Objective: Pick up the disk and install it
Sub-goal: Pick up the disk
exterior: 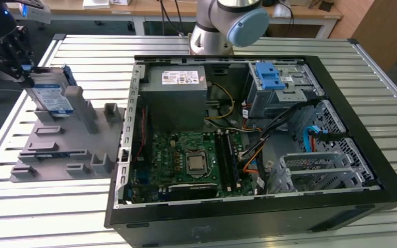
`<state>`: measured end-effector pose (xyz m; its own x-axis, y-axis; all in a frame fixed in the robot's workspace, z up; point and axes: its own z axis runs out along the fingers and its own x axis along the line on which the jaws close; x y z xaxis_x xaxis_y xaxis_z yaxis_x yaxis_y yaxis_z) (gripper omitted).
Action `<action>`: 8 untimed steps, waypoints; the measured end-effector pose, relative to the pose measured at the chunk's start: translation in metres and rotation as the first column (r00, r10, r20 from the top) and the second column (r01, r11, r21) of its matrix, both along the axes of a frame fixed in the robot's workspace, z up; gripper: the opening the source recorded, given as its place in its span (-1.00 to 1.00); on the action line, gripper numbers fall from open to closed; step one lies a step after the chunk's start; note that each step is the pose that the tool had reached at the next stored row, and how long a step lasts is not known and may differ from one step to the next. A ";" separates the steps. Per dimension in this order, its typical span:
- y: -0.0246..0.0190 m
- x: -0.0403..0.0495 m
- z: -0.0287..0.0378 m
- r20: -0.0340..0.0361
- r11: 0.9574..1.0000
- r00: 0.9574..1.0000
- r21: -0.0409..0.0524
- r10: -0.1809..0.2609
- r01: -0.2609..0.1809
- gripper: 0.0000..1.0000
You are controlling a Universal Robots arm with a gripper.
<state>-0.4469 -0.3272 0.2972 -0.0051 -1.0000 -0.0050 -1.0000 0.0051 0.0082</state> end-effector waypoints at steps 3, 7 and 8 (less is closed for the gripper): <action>0.0004 0.0000 0.0071 0.001 1.000 1.000 -0.002 0.000 0.000 -0.27; 0.0008 0.0001 0.0122 0.001 1.000 1.000 -0.004 0.000 0.000 -0.27; 0.0008 0.0000 0.0122 0.001 1.000 1.000 -0.004 0.000 0.000 -0.27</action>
<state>-0.4468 -0.3264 0.3094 -0.0050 -1.0000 -0.0010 -1.0000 0.0050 0.0071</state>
